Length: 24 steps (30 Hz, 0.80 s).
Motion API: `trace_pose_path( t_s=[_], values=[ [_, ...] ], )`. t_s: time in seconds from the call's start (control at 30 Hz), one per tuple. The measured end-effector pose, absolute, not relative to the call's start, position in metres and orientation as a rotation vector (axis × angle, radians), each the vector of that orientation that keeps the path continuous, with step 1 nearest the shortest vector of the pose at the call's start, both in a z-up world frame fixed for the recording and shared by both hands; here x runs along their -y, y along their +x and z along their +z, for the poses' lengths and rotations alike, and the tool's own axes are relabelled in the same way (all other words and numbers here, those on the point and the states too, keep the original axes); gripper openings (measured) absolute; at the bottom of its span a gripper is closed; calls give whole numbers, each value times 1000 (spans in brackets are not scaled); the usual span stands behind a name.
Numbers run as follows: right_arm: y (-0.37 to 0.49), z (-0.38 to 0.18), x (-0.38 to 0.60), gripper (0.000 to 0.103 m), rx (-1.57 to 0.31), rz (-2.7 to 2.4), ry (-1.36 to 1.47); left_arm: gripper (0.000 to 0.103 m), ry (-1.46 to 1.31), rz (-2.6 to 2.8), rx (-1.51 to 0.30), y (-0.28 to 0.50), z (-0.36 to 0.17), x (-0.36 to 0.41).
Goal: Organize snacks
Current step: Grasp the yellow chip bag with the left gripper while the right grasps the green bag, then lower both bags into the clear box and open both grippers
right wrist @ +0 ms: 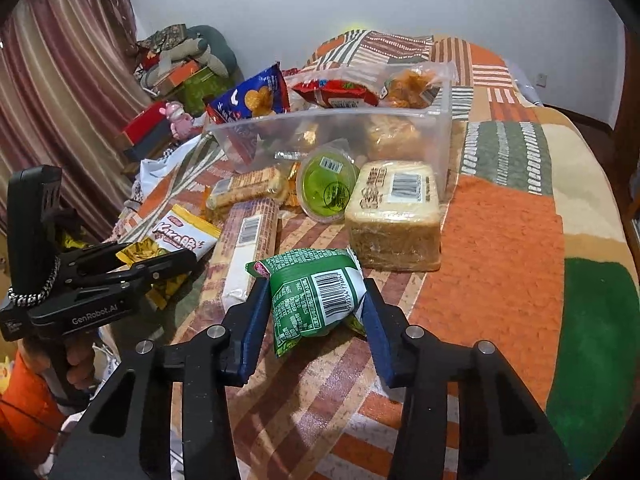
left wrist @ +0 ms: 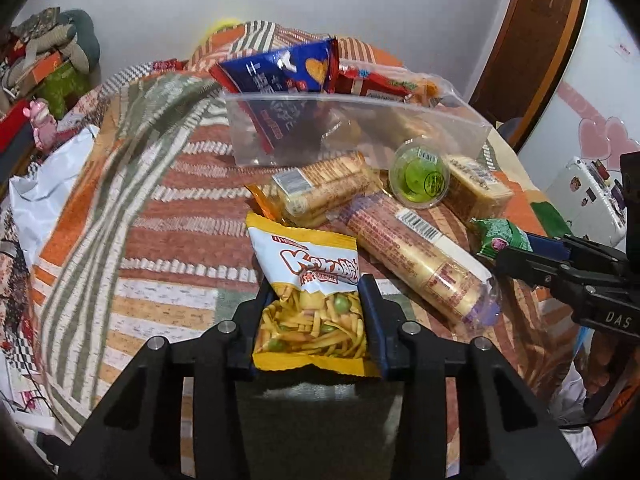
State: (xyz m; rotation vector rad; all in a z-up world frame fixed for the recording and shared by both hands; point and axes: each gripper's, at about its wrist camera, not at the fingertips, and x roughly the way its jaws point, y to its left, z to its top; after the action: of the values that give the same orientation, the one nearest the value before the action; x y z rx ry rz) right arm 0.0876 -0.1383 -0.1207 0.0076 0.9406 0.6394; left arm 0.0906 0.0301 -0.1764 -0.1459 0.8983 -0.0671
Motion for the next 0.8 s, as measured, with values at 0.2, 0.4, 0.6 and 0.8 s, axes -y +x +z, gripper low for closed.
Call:
trace_pose_path(
  t_s=[0.2,0.4,0.6,0.8],
  values=[
    [87,-101,140,41,-884,636,20,40,-145,-64,-843,87,-155,-34],
    [90,-81,146,41,-820,615,36,40,-144,-77,-787,90,-133,-33],
    [101,-62,152,41,-751,590,55,40,-133,-99,-729,102,-110,-27],
    [117,-48,153,41,-693,563,56,40,-106,-105,-684,126,-95,-16]
  ],
)
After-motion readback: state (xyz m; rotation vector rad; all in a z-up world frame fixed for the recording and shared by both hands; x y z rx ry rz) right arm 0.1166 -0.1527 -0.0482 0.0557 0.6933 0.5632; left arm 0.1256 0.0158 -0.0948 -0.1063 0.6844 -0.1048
